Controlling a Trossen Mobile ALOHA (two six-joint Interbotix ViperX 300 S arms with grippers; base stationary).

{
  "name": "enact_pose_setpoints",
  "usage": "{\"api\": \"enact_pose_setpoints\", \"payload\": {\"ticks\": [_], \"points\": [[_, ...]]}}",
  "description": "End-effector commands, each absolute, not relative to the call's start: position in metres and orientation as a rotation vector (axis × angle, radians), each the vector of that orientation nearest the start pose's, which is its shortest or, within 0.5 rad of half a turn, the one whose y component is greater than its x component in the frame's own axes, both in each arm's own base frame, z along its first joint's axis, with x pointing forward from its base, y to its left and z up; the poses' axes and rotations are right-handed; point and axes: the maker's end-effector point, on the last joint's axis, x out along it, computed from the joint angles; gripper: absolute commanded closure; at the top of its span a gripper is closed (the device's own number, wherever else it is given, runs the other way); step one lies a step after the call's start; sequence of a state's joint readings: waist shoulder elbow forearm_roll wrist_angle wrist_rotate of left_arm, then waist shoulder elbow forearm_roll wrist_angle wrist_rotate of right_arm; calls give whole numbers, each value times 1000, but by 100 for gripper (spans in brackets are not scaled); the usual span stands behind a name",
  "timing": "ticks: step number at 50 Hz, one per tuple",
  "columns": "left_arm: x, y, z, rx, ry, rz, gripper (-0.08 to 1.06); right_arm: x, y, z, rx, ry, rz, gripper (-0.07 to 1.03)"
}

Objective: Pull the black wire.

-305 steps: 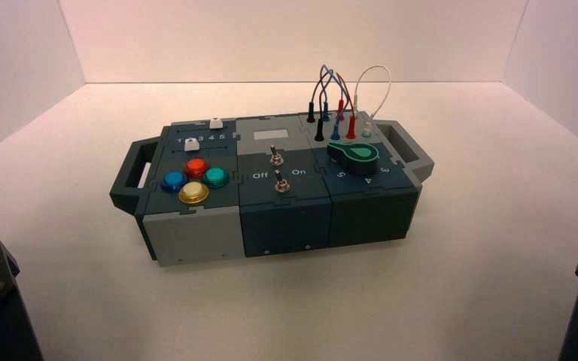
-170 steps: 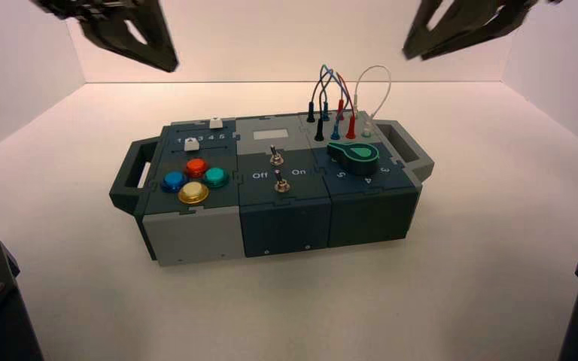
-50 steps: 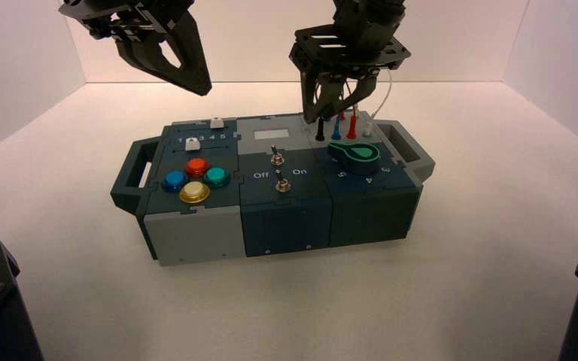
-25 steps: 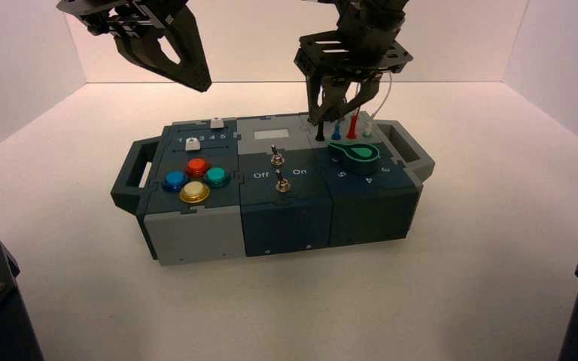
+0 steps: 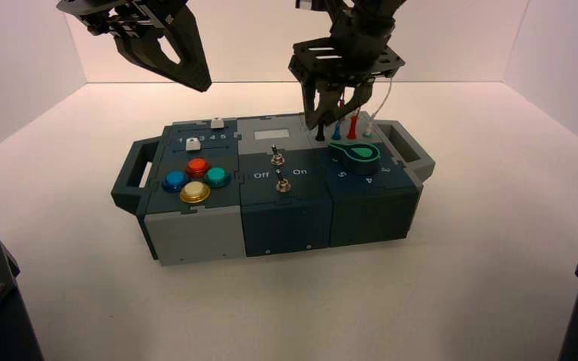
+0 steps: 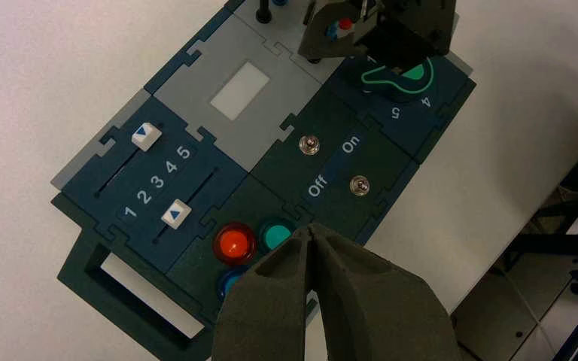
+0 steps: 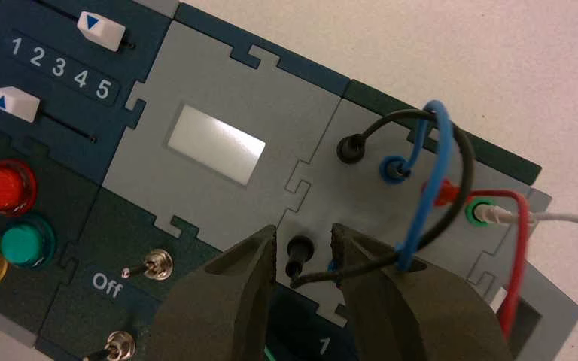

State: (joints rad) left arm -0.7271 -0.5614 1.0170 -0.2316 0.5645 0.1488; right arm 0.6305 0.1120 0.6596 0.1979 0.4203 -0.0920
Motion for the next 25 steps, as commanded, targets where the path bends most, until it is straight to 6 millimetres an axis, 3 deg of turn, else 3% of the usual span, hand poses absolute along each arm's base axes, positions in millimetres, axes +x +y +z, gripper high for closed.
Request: {"api": "enact_pose_setpoints", "payload": {"ticks": [1,12,15,25], "points": [[180,-190,145,257,964,-762,101,299,230,46,-249,1184,562,55],[180,-190,148,254,952,-763,101,298,229,42,-259,1201,561,61],[179,-189,149,252,947,-764,101,296,227,41,-273,1211,563,75],[179,-189,150,251,944,-764,101,291,221,37,-312,1249,559,93]]}}
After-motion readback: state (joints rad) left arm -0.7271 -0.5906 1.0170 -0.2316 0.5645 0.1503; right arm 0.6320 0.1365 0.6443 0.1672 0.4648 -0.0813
